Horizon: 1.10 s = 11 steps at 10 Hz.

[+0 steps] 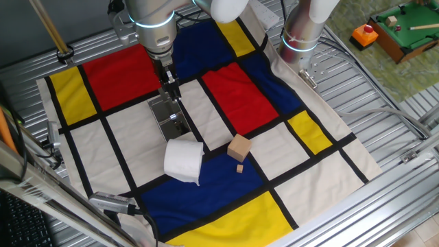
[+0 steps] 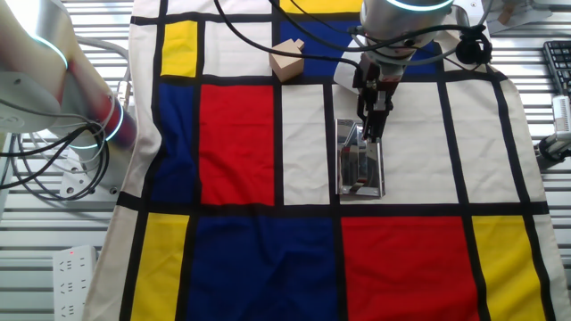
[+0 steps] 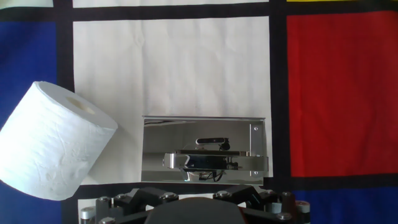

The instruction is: Put the toilet paper on its holder

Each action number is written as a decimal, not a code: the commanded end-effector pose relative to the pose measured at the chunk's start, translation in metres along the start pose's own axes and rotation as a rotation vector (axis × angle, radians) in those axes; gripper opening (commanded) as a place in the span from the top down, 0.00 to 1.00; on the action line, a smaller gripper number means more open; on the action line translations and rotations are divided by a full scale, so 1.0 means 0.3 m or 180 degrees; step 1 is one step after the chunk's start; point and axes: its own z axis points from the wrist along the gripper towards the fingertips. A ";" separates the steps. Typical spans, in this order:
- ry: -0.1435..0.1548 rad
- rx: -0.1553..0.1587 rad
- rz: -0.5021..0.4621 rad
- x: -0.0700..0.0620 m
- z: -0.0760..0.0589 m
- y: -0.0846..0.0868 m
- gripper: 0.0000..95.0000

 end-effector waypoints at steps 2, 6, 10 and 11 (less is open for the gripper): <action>-0.0070 0.0040 0.0129 -0.002 -0.003 0.002 1.00; -0.0060 0.0042 0.0132 -0.011 -0.011 0.006 1.00; -0.0057 0.0046 0.0098 -0.015 -0.014 0.008 1.00; -0.0059 0.0047 0.0066 -0.015 -0.015 0.007 1.00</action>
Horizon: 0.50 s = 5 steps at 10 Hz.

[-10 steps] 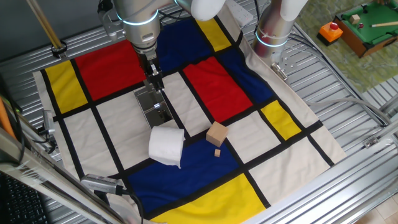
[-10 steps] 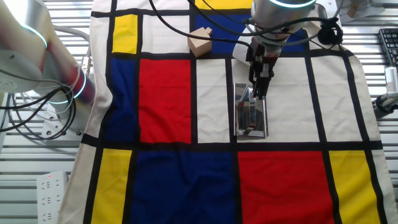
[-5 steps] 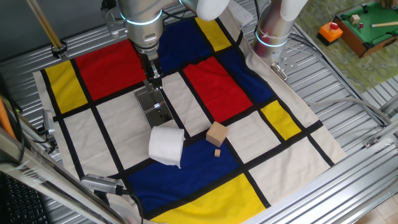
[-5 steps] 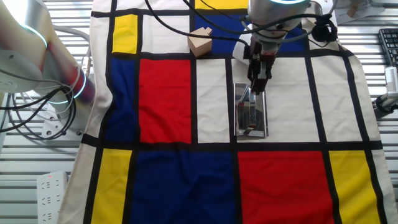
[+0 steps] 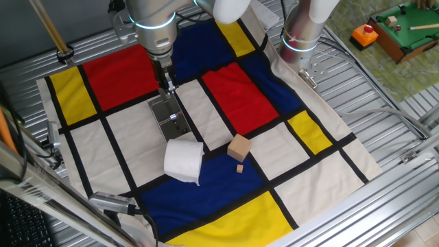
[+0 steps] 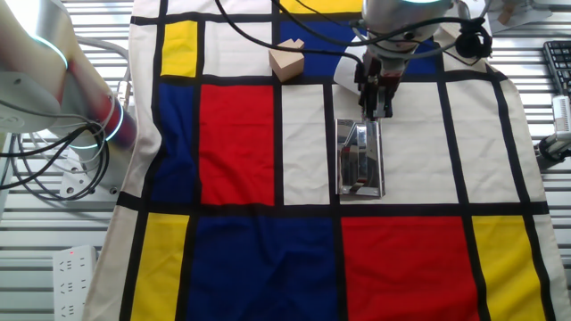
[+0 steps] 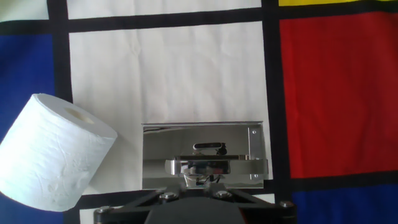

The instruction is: Put the toilet paper on its holder

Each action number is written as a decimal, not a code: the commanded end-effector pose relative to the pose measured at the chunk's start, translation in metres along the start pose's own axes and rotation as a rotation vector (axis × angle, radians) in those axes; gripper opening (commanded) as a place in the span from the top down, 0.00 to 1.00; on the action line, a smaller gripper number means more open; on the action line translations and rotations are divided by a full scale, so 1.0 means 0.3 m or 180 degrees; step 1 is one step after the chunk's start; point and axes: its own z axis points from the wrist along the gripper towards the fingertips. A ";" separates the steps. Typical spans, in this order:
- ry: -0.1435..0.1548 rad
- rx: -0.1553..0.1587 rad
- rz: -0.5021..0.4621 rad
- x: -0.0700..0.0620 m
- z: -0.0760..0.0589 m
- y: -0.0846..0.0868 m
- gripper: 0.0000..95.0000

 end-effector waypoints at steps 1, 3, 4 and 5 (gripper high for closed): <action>-0.0003 -0.0006 -0.0025 -0.002 0.000 -0.001 1.00; -0.0004 0.0002 -0.0045 -0.003 -0.002 -0.002 1.00; -0.0010 0.0009 -0.0042 -0.003 -0.002 -0.003 1.00; -0.0032 -0.0001 -0.0039 -0.003 -0.002 -0.002 1.00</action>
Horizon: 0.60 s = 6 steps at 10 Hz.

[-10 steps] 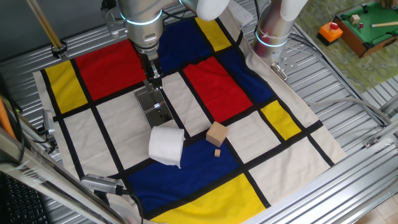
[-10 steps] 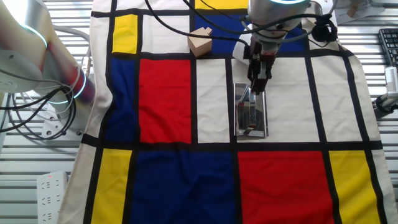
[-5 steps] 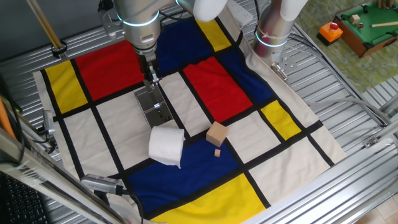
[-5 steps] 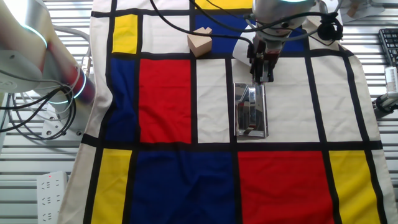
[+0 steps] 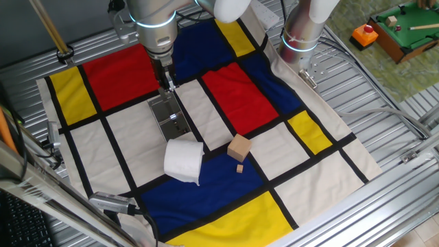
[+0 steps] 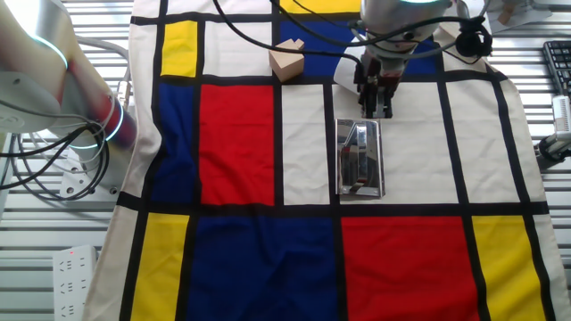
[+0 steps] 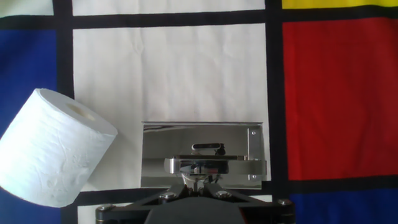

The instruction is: Put the toilet paper on its holder

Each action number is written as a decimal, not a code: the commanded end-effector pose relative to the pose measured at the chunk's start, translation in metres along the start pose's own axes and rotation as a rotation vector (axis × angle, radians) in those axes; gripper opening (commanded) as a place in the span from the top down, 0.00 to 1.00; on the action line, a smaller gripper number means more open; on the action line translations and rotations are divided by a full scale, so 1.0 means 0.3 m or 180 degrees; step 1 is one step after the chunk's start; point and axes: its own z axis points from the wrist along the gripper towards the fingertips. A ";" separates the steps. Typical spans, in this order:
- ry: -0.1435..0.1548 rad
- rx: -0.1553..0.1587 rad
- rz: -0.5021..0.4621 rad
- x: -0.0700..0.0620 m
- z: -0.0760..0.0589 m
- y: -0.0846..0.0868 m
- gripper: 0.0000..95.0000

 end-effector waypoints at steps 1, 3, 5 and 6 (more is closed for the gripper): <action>-0.0064 -0.0018 -0.0023 -0.001 -0.002 0.002 1.00; -0.0056 -0.0012 -0.0034 -0.031 -0.020 0.014 1.00; -0.0056 0.0013 -0.0042 -0.057 -0.051 0.035 1.00; -0.0067 0.0006 -0.0049 -0.056 -0.054 0.036 1.00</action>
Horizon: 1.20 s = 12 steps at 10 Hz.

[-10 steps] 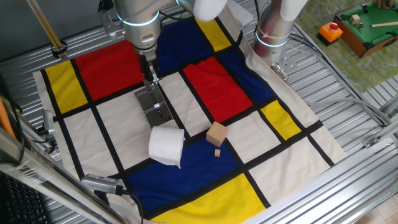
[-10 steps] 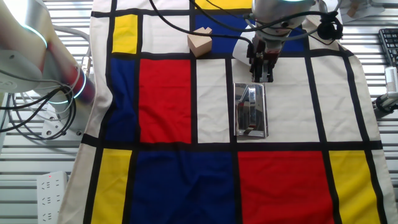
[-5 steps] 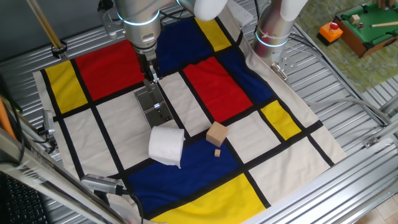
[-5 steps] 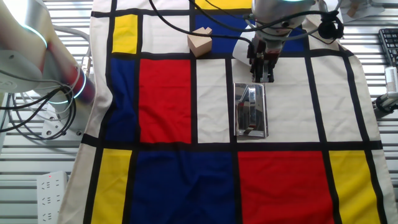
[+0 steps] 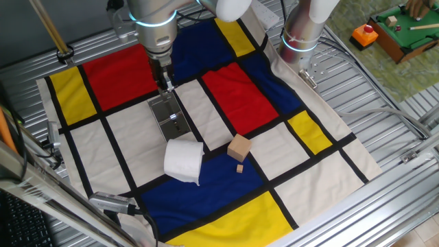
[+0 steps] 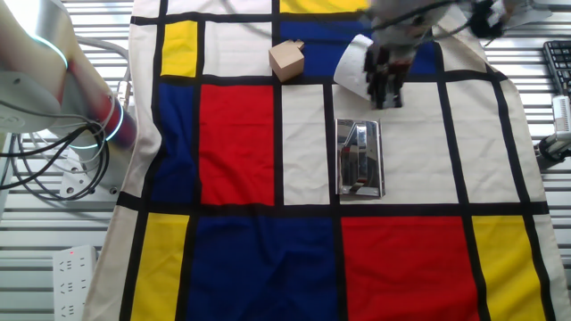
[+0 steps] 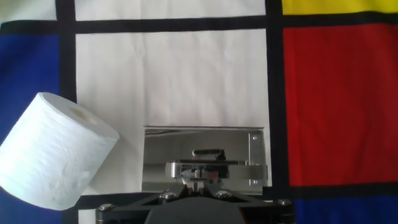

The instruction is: Put the toilet paper on its holder

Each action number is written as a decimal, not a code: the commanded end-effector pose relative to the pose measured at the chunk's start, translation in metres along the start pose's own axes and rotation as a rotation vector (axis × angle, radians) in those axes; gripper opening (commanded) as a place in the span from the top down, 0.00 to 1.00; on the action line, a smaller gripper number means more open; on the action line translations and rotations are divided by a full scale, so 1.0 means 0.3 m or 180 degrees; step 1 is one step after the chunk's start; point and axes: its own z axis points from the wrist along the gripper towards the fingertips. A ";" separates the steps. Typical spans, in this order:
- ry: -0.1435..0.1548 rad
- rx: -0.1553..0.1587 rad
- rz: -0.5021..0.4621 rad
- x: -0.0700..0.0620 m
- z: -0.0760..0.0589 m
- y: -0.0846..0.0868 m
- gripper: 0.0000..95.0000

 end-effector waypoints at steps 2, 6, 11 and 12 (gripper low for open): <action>-0.0028 0.0016 -0.0030 0.019 -0.007 -0.002 1.00; -0.0017 0.0010 -0.0127 0.022 -0.015 0.002 1.00; 0.0011 0.0009 -0.0166 0.019 -0.016 0.008 1.00; -0.0002 -0.0002 -0.0221 0.014 -0.011 0.026 1.00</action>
